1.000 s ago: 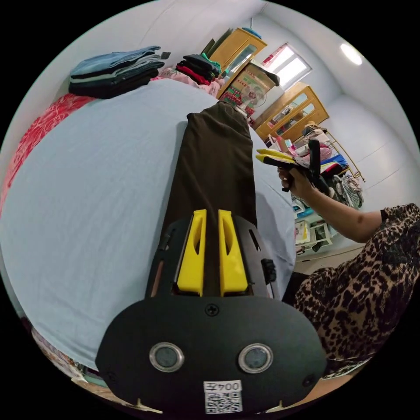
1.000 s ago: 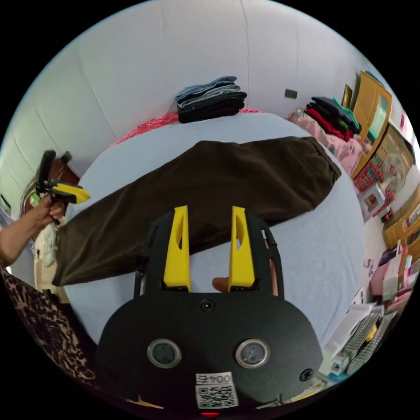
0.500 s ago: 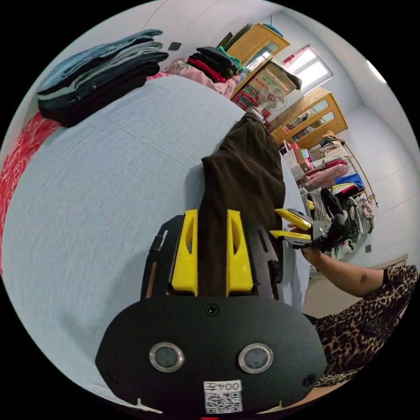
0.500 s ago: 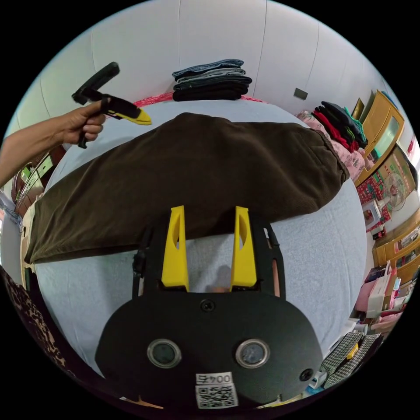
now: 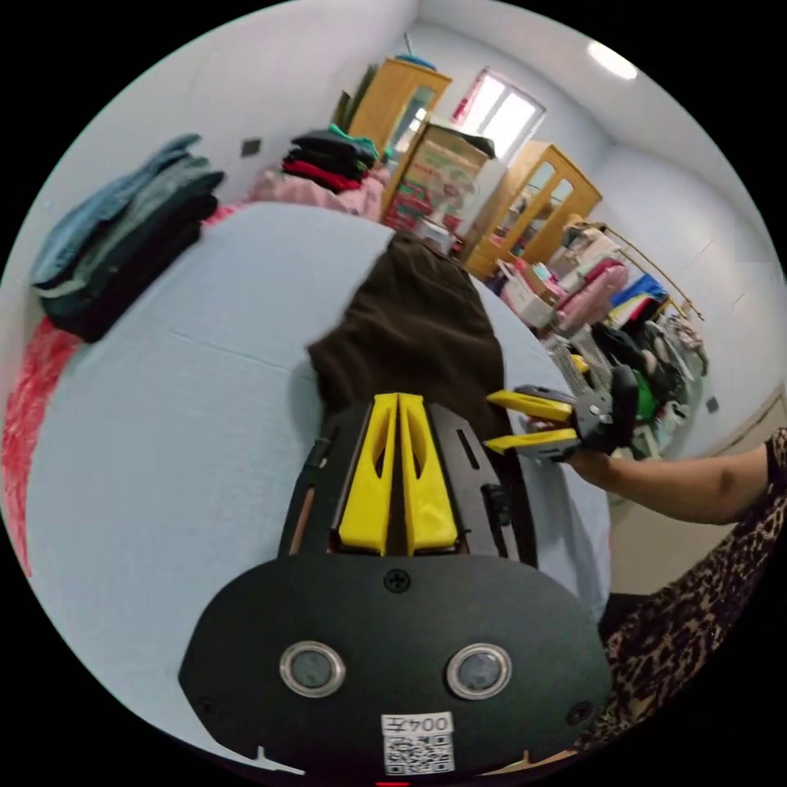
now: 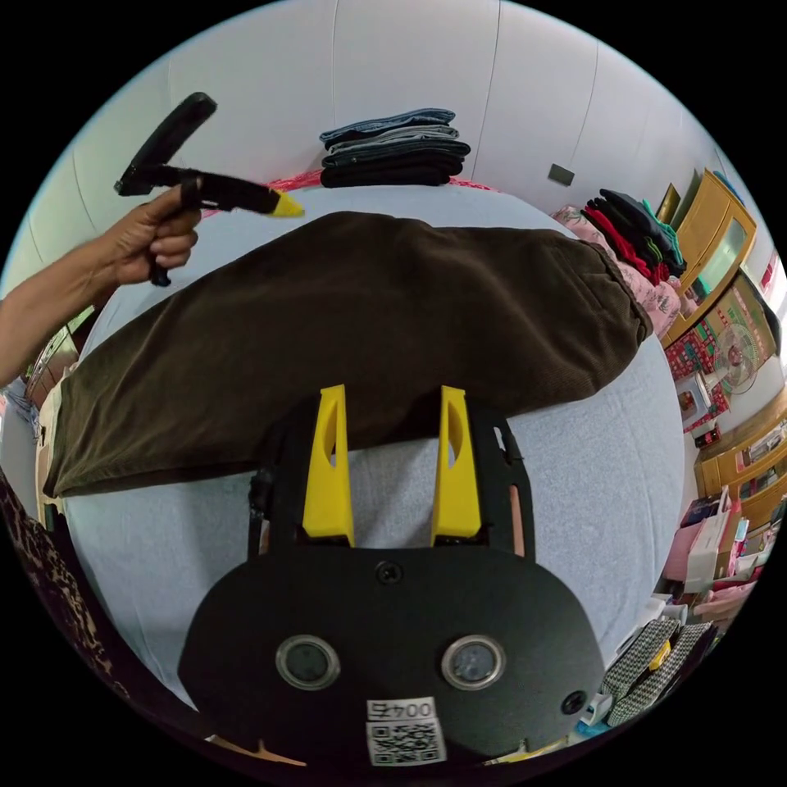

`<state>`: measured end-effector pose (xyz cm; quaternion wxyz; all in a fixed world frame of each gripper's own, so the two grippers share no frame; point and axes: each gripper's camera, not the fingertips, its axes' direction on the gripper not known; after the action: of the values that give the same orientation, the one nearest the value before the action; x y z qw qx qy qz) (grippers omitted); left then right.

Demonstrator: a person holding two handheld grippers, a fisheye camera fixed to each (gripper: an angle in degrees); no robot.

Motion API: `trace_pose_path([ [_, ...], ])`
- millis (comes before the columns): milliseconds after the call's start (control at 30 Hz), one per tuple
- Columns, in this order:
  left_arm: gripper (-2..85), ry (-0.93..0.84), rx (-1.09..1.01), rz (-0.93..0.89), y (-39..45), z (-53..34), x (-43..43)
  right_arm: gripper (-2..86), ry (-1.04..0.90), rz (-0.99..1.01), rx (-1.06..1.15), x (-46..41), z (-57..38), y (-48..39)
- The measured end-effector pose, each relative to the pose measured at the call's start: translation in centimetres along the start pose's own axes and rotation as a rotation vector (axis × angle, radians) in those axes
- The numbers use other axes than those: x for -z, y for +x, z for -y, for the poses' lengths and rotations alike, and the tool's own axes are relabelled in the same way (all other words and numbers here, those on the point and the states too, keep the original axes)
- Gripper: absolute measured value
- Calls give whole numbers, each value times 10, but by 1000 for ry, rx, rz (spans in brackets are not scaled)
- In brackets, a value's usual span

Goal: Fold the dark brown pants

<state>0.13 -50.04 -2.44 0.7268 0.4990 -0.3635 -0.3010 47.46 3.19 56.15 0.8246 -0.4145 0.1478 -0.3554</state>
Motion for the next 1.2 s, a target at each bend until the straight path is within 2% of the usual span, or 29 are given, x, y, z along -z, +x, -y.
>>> trace_pose_path([
  [67, 18, -4, 38, 118, -26, 10, 11, 162, 0, 0, 0, -4, 2, 4],
  [200, 40, -139, 23, 82, -58, 35, -15, 162, 0, -1, -2, -13, 8, 12],
  [333, 78, -225, -126, 121, -44, 61, -48, 161, -1, -1, -3, -22, 14, 21],
  [433, 86, -204, -181, 92, -30, 77, -54, 161, 0, -1, -3, -28, 18, 26],
  [600, 96, -52, -210, 56, -5, 91, -25, 161, 0, -2, -3, -36, 25, 34],
  [767, 109, -158, -254, 126, 5, 94, -42, 161, 1, -2, -4, -44, 32, 42],
  [1200, 84, -128, -103, 161, -43, 125, -33, 161, 3, -3, -4, -64, 50, 59],
])
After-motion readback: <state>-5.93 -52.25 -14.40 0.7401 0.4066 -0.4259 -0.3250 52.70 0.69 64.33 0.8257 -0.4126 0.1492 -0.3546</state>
